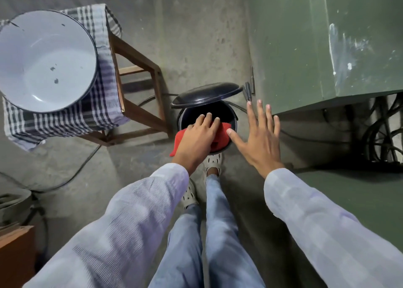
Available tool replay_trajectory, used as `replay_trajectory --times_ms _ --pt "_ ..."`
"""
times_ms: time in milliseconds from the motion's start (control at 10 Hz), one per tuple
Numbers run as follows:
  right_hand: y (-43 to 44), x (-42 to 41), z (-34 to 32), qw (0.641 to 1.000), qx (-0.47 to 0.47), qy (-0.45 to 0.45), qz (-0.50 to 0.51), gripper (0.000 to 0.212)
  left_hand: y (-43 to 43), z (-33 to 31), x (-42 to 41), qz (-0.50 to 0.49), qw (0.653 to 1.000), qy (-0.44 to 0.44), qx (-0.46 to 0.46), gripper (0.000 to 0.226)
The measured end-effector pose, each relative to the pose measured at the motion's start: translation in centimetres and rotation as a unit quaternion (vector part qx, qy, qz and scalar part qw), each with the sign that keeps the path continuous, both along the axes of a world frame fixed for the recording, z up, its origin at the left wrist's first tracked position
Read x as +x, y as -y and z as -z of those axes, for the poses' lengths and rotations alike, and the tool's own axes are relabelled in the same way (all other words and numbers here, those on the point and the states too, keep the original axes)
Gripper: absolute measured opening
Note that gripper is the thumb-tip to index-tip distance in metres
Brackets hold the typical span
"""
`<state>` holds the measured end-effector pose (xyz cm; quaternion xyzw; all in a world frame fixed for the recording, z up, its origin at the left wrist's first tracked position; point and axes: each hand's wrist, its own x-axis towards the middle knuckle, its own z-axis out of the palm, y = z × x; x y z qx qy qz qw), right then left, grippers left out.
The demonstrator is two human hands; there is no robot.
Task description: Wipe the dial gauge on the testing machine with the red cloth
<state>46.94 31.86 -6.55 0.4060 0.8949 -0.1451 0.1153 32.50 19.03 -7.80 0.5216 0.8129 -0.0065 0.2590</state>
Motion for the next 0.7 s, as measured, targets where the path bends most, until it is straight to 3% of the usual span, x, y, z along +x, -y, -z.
replay_trajectory --times_ms 100,200,400,700 --pt "-0.3 0.4 -0.1 1.000 -0.006 0.010 0.018 0.095 -0.6 -0.4 -0.6 0.052 0.998 -0.022 0.019 0.082" --pt "-0.2 0.4 -0.5 1.000 -0.011 0.010 0.028 0.095 -0.2 -0.8 -1.2 0.056 0.997 -0.042 0.029 0.078" --pt "0.7 0.2 -1.4 0.999 0.018 -0.009 0.039 0.097 0.6 -2.5 -3.4 0.005 0.997 -0.059 0.054 0.076" --pt "2.1 0.7 -8.0 0.989 0.070 -0.100 0.081 0.107 0.5 -9.2 -3.6 -0.021 0.981 -0.097 0.165 0.083"
